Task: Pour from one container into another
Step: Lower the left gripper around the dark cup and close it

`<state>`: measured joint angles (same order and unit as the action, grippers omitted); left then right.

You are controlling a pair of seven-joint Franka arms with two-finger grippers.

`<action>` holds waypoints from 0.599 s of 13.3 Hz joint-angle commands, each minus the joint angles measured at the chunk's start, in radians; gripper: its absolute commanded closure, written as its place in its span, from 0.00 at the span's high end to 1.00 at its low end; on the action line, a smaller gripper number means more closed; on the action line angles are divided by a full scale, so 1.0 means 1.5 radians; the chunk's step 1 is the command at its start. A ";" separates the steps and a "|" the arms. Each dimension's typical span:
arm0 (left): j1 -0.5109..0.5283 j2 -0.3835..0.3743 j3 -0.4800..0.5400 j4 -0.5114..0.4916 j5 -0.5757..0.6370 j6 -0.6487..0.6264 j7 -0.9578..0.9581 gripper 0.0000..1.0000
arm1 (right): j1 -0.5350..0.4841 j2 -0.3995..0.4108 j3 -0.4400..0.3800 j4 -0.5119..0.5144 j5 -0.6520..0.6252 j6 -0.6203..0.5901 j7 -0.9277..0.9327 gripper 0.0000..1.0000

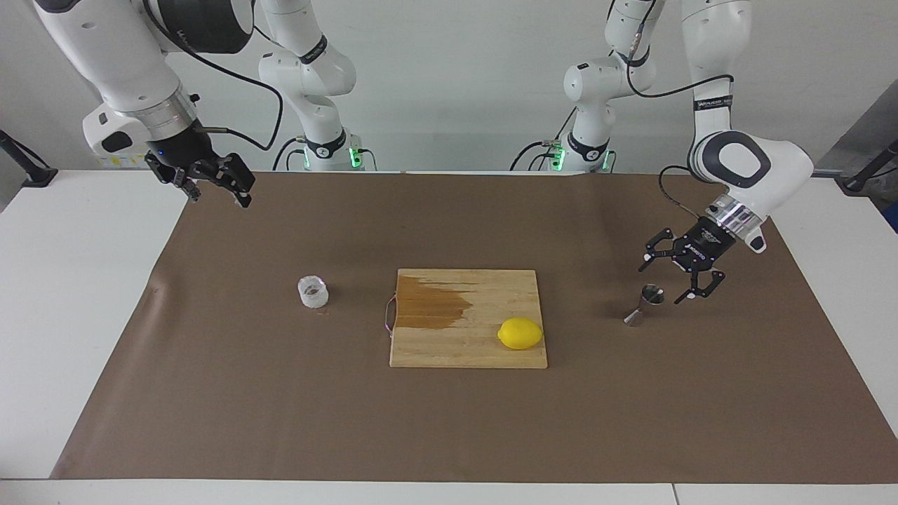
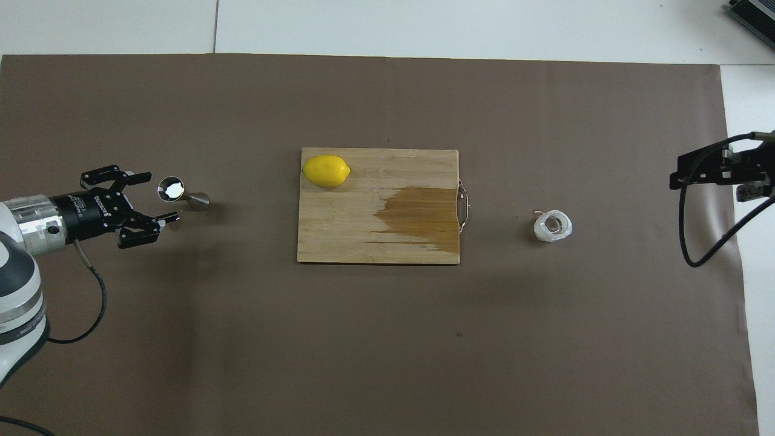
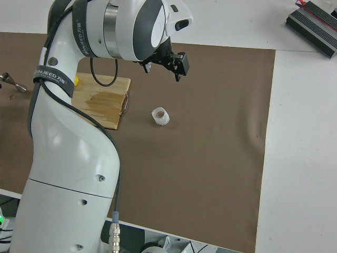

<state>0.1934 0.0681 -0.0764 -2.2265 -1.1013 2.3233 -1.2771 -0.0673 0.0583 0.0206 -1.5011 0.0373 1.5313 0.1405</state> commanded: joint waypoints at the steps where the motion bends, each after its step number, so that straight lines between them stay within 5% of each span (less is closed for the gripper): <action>1: -0.012 0.002 0.004 -0.016 -0.033 0.025 0.032 1.00 | -0.004 -0.012 0.003 -0.013 0.006 -0.004 0.001 1.00; 8: -0.040 0.007 0.004 -0.019 -0.067 0.056 0.062 1.00 | -0.004 -0.012 0.003 -0.013 0.006 -0.004 0.001 1.00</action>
<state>0.1582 0.0810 -0.0788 -2.2372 -1.1686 2.3728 -1.2148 -0.0673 0.0583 0.0206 -1.5011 0.0373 1.5313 0.1405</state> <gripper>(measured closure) 0.000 0.000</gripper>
